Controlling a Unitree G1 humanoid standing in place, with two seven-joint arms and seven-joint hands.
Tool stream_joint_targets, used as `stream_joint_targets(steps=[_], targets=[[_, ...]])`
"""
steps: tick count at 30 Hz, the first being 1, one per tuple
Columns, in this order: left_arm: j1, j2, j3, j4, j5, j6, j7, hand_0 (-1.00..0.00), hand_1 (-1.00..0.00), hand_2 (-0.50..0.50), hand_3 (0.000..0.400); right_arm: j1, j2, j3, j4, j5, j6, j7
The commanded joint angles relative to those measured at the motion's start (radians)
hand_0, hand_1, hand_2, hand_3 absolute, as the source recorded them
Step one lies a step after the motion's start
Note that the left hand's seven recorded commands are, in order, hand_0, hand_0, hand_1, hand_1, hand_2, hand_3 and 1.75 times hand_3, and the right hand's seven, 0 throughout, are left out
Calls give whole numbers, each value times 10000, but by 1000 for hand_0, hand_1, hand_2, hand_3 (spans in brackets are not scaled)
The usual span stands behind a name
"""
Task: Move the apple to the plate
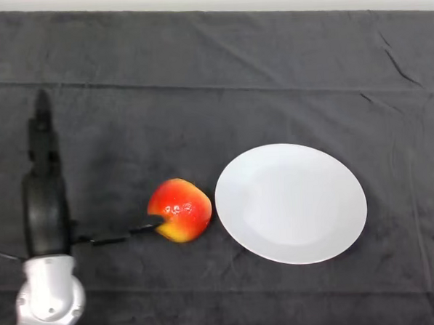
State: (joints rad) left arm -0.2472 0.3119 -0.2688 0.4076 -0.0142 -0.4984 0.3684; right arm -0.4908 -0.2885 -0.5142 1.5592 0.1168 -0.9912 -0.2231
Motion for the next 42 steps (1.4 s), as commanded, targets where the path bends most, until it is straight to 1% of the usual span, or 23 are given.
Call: stream_joint_targets(steps=[1, 4, 11, 17, 24, 25, 26, 28, 36, 42], targets=[[-588, -49, -242, 408, 52, 2, -82, 0, 0, 0, 0, 1044, 784, -50, 898, 206, 965, -7], [-758, -84, -533, 756, -56, -128, -152, 0, 0, 0, 0, 1044, 784, -39, 898, 217, 965, -6], [-1302, -237, -1079, 2044, -463, -524, -435, 0, 0, 0, 0, 1041, 783, -18, 906, 240, 960, -4], [-1640, -391, -1521, 2815, -843, -605, -596, 0, 0, 0, 0, 1037, 782, -6, 918, 255, 952, -2], [-1920, -489, -1951, 3454, -1280, -686, -770, 0, 0, 0, 0, 1032, 781, 4, 932, 268, 942, 0], [-1946, -501, -2004, 3520, -1327, -699, -782, -180, -141, -20, 72, 1031, 780, 5, 934, 269, 941, 0], [-1979, -512, -2075, 3602, -1385, -714, -794, -1000, -745, -127, 400, 1031, 780, 6, 936, 271, 939, 0], [-2021, -518, -2175, 3708, -1462, -735, -810, -1000, -1000, 0, 400, 1029, 780, 8, 940, 273, 936, 1], [-2166, -444, -2553, 3945, -1542, -760, -792, -1000, -1000, 0, 400, 1024, 778, 12, 954, 280, 926, 3], [-2449, -244, -2596, 3892, -1478, -582, -867, -1000, -1000, 0, 400, 1022, 777, 13, 962, 283, 921, 4]])
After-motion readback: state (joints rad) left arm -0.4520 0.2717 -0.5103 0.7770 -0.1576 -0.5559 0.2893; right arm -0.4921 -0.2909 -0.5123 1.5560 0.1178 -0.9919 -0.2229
